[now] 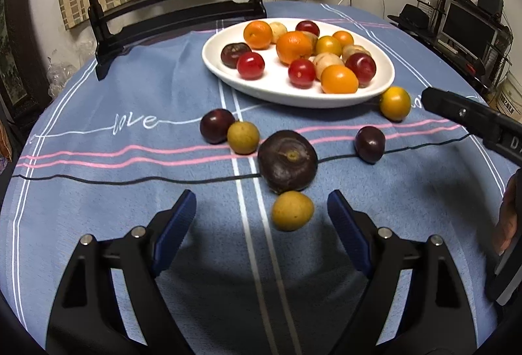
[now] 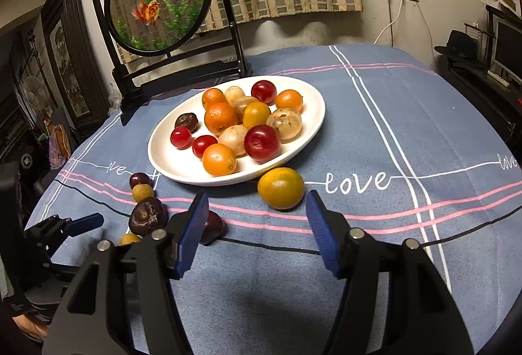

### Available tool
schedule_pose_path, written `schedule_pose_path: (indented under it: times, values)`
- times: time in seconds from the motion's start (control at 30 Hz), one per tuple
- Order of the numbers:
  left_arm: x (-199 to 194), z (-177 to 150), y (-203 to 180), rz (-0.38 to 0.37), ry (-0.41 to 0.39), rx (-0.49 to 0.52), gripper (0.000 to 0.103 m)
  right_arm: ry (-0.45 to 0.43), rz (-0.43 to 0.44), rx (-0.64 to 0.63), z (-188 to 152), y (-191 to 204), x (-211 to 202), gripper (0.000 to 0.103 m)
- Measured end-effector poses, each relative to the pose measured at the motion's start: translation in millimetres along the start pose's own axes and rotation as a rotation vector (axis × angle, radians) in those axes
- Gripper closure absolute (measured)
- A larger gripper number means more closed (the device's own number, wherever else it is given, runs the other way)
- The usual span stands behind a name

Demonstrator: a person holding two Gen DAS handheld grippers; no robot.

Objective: Organize fruits
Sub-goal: 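Move the left tool down and grasp a small yellow fruit, then grasp the dark red plum with the right tool while the left tool holds the yellow fruit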

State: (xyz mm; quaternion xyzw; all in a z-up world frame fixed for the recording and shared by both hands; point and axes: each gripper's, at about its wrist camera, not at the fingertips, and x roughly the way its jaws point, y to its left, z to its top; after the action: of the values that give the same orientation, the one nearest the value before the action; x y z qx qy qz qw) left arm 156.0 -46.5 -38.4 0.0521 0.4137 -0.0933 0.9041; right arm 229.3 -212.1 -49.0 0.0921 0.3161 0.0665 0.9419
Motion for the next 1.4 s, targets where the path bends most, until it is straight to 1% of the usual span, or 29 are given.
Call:
schedule_pose_path:
  times: [0.13,0.2,0.23,0.27,0.3,0.37,0.43,0.53,0.6,0.73,0.83,1.03,1.17,1.4]
  values:
    - [7,-2,0,0.007,0.022,0.001,0.019,0.005,0.0,-0.007,-1,1,1,0.041]
    - [7,-2,-1,0.013,0.021,0.006,0.022,0.008,-0.001,-0.009,-1,2,1,0.041]
    - [7,-3,-2,0.018,0.017,0.007,0.025,0.008,-0.002,-0.01,-1,2,2,0.041]
    - [8,-3,-2,0.016,0.018,0.008,0.033,0.01,-0.002,-0.011,-2,2,2,0.041]
    - [9,-3,-1,0.004,0.027,0.004,0.038,0.012,-0.001,-0.012,-2,2,2,0.041]
    - [13,-3,0,-0.013,0.041,-0.004,0.042,0.016,0.002,-0.014,-2,3,3,0.041]
    - [13,-3,0,-0.016,0.04,-0.002,0.043,0.018,0.004,-0.016,-2,3,3,0.041]
    - [13,-3,-2,-0.025,0.036,0.009,0.051,0.019,0.004,-0.015,-3,3,3,0.041]
    - [12,-4,-5,-0.032,0.032,0.021,0.062,0.024,0.004,-0.016,-4,3,3,0.041]
    - [10,-4,-8,-0.04,0.03,0.033,0.075,0.03,0.011,-0.031,-4,6,4,0.041]
    - [9,-4,-6,-0.047,0.037,0.024,0.077,0.052,0.038,-0.087,-6,16,5,0.041]
    - [4,-3,-1,-0.064,0.026,0.007,0.077,0.1,0.088,-0.248,-18,46,9,0.041]
    - [1,-2,0,-0.074,0.02,0.002,0.077,0.117,0.089,-0.268,-20,50,12,0.041]
    - [-4,1,5,-0.083,0.003,-0.006,0.077,0.165,0.032,-0.29,-23,54,25,0.041]
